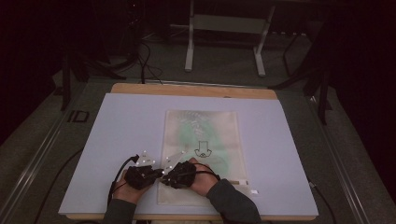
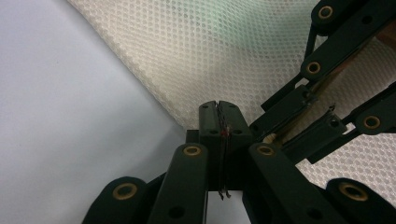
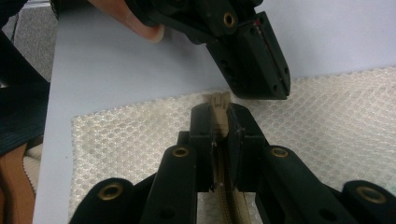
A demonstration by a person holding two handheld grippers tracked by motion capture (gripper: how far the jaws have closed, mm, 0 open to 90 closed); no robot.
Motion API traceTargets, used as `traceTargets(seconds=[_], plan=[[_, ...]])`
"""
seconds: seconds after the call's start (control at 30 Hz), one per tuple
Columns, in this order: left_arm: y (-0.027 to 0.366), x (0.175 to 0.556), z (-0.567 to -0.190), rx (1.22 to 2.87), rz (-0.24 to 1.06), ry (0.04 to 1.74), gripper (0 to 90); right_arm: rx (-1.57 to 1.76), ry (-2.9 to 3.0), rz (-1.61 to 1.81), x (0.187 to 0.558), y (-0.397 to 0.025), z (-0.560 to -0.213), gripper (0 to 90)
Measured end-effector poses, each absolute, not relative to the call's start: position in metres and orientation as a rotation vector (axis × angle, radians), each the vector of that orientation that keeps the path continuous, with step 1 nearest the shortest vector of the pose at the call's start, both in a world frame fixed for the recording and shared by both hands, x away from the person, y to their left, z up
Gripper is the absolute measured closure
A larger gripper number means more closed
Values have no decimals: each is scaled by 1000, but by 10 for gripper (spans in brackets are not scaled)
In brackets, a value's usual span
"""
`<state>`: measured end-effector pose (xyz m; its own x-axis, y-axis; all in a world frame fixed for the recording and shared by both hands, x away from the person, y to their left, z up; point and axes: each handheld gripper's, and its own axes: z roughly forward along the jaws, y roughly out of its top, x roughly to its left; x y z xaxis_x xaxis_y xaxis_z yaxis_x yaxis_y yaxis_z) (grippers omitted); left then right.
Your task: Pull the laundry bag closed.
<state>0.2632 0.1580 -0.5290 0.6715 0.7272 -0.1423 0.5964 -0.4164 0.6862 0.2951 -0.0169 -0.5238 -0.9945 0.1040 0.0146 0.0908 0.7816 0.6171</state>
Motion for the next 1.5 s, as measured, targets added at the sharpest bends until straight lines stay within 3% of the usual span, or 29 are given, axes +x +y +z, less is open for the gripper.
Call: traceTargets(seconds=[0.17,1.5], plan=[[159,266,-531,2151,188,1032,892,168,2945,1026,295,-17,-524,819],[156,265,-530,2191,225,1017,896,48,2952,881,294,-32,-517,823]])
